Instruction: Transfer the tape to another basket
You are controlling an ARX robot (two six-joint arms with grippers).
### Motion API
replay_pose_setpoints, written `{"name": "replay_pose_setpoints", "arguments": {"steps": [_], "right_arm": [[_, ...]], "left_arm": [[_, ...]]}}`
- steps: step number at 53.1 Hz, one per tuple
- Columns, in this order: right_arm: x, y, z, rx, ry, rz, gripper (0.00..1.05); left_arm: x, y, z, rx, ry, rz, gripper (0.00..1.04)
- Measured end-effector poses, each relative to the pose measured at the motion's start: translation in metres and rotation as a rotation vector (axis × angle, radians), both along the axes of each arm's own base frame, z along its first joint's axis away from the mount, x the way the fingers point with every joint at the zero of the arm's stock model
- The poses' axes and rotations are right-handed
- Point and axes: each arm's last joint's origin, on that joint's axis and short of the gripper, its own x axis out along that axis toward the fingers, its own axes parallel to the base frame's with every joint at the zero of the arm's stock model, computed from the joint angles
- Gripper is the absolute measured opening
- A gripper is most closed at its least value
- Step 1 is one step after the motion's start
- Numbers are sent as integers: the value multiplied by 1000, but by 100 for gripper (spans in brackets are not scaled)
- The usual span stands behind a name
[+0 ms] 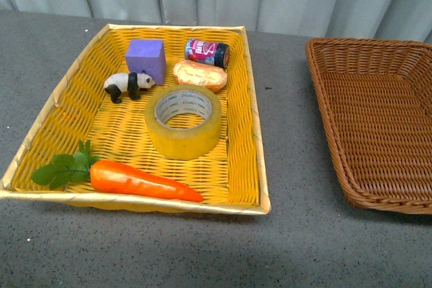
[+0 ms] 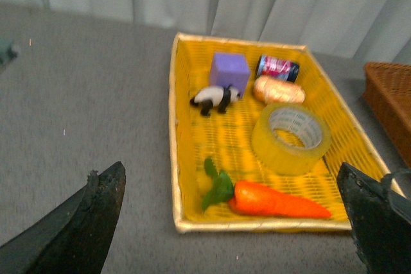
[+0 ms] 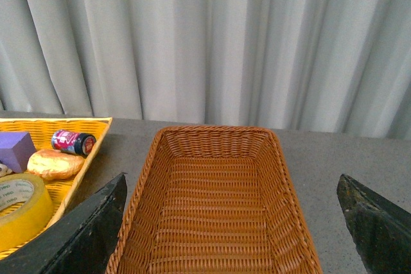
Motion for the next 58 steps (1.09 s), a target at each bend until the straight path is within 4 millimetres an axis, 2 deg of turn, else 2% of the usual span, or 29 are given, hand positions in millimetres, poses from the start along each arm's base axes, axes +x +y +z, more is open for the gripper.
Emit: {"name": "replay_pose_setpoints", "arguments": {"steps": [8,16,21,25,33,36,49,58], "right_arm": [[0,0,0,0,0,0,96],[0,0,0,0,0,0,96],[0,0,0,0,0,0,96],[0,0,0,0,0,0,96],[0,0,0,0,0,0,96],[0,0,0,0,0,0,96],[0,0,0,0,0,0,96],[0,0,0,0,0,0,96]], "left_arm": [[14,-4,0,-18,45,8,98],[44,-17,11,-58,67,-68,98],[87,-27,13,-71,121,-77,98],[113,-34,9,-56,189,-79,98],[174,-55,-12,-26,381,-68,98],[191,-63,-17,-8,438,-47,98],[229,-86,-32,-2,554,-28,98],[240,-93,-48,34,637,12,98]]}}
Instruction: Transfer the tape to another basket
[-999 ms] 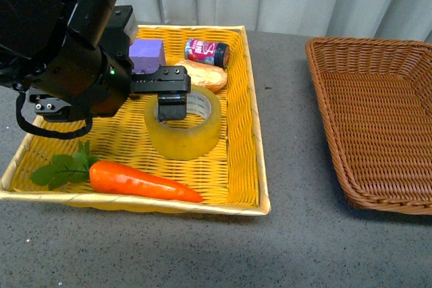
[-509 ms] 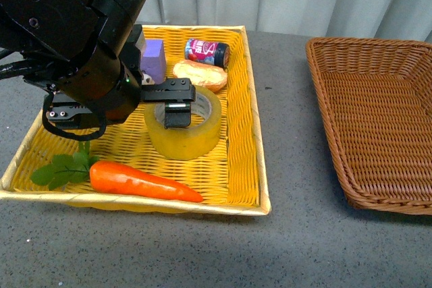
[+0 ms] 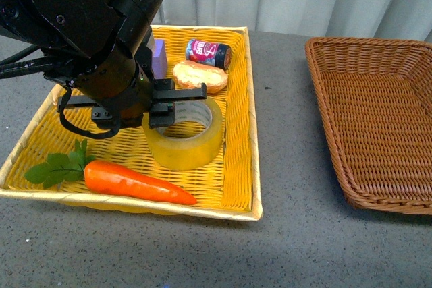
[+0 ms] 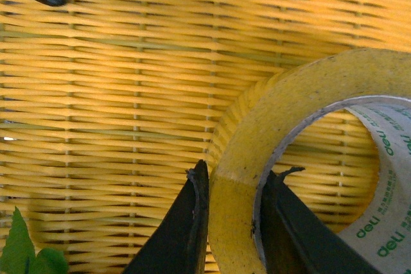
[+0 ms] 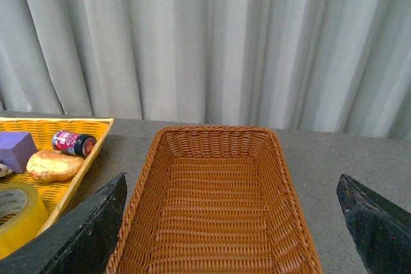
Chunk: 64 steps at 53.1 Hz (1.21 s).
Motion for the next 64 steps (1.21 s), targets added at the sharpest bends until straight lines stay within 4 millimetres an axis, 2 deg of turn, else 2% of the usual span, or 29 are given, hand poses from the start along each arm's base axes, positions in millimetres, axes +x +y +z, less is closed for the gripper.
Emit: {"name": "replay_pose_setpoints", "arguments": {"steps": [2,16,29,36,46,58,64], "right_arm": [[0,0,0,0,0,0,96],[0,0,0,0,0,0,96],[0,0,0,0,0,0,96],[0,0,0,0,0,0,96],[0,0,0,0,0,0,96],[0,0,0,0,0,0,96],[0,0,0,0,0,0,96]], "left_arm": [[-1,-1,0,0,1,5,17],[-2,-6,6,-21,-9,-2,17],[-2,-24,46,-54,-107,-50,17],[1,-46,73,-79,-173,-103,17],[-4,-83,95,-96,-221,-201,17],[-13,-115,103,-93,-258,-295,17],[-16,-120,102,-99,-269,-325,17]]}}
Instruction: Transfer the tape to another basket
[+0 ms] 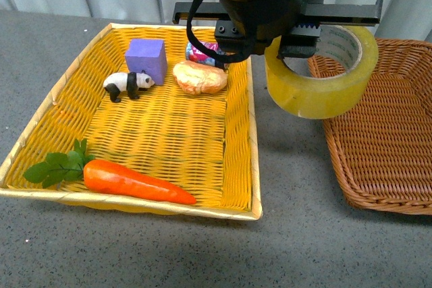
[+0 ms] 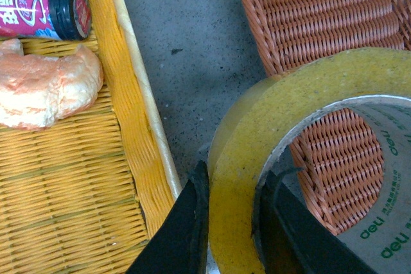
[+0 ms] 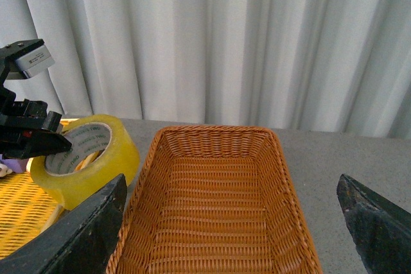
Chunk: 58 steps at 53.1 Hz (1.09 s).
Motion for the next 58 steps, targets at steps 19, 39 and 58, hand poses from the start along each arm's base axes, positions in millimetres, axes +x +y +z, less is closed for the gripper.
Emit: {"name": "replay_pose_setpoints", "arguments": {"steps": [19,39,58], "right_arm": [[0,0,0,0,0,0,96],[0,0,0,0,0,0,96],[28,-11,27,-118,419,-130,96]], "left_arm": [[0,1,-2,10,-4,-15,16],[-1,-1,-1,18,-8,-28,16],[-1,-1,-1,19,-10,-30,16]]}}
